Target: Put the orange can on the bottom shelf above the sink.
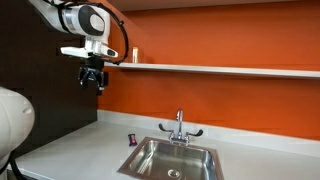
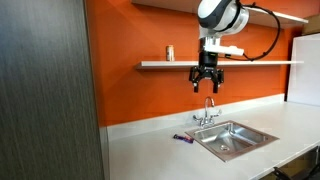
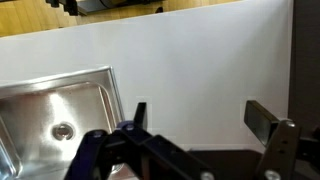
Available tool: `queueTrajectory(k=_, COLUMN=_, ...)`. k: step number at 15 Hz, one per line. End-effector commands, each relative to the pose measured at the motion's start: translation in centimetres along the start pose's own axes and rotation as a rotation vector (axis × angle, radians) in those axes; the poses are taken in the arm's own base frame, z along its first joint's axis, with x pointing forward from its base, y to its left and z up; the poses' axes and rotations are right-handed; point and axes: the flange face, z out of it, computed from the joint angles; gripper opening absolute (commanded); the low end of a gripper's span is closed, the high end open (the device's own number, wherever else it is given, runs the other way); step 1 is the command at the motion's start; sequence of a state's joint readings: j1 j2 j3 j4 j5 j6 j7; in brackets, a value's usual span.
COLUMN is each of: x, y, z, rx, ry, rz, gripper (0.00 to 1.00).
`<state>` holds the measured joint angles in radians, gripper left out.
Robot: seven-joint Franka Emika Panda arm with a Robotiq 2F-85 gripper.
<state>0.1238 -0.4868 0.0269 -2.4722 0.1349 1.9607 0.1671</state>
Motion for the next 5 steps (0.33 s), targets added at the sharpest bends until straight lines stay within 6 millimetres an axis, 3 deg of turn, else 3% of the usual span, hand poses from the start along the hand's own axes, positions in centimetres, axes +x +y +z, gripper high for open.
queueTrajectory(k=1, x=-0.12, y=0.06, z=0.34, rx=0.001, ry=-0.009, rz=0.002, gripper=1.00)
queueTrajectory(k=5, x=-0.22, y=0.11, z=0.64, rx=0.001, ry=-0.014, rz=0.004, gripper=1.00)
